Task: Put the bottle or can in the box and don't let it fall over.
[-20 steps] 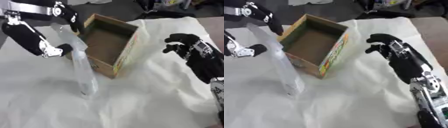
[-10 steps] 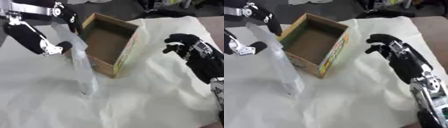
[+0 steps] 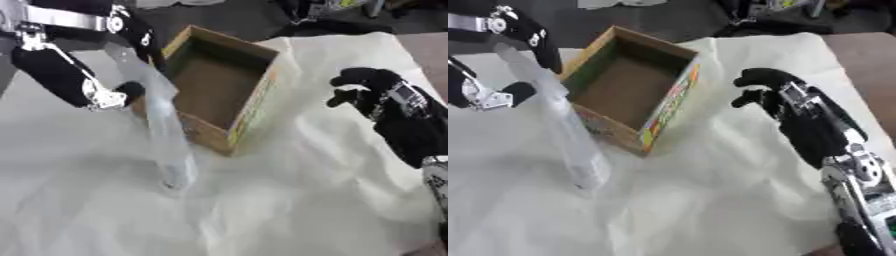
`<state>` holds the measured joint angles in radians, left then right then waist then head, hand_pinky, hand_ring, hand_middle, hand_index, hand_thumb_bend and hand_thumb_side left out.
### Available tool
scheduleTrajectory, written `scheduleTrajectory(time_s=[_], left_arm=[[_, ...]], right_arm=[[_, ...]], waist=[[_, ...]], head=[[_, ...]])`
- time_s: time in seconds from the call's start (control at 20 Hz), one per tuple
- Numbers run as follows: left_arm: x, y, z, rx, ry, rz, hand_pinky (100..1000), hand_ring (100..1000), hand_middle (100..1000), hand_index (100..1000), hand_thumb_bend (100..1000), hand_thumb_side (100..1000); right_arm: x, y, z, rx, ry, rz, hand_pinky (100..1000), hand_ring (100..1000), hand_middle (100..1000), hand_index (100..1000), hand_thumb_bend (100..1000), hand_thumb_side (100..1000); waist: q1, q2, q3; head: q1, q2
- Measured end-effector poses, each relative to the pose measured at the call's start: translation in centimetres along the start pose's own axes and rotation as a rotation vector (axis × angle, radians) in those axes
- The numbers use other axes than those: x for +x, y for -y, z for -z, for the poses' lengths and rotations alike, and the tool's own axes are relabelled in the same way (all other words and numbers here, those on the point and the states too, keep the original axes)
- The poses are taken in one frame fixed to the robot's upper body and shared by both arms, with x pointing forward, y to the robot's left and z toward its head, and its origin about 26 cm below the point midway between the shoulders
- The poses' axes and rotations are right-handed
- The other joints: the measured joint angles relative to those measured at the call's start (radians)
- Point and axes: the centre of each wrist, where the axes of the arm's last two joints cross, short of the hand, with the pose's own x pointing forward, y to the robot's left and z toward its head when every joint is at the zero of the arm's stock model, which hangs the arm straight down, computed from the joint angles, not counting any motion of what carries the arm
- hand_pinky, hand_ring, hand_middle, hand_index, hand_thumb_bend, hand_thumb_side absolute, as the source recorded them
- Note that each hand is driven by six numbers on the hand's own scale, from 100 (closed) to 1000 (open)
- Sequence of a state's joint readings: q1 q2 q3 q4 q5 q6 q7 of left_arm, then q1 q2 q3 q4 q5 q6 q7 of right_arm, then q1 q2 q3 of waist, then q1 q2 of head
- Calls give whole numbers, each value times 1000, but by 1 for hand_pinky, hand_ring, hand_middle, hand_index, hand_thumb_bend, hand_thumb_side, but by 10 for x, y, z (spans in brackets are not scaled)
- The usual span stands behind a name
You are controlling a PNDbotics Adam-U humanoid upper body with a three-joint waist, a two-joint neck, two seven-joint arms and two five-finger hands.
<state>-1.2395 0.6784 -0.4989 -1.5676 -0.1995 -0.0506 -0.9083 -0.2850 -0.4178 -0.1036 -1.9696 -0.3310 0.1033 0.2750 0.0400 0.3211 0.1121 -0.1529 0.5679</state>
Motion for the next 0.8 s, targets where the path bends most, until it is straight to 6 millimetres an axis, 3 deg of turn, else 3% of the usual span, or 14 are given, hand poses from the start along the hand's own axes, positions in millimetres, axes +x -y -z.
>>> scheduleTrajectory(time_s=[0.8], left_arm=[[-1, -1, -1, 5, 1, -3, 861, 649, 672, 731, 100, 293]], right_arm=[[-2, -1, -1, -3, -3, 7, 987, 681, 752, 803, 100, 770]], waist=[[-2, 0, 10]], head=[[0, 0]])
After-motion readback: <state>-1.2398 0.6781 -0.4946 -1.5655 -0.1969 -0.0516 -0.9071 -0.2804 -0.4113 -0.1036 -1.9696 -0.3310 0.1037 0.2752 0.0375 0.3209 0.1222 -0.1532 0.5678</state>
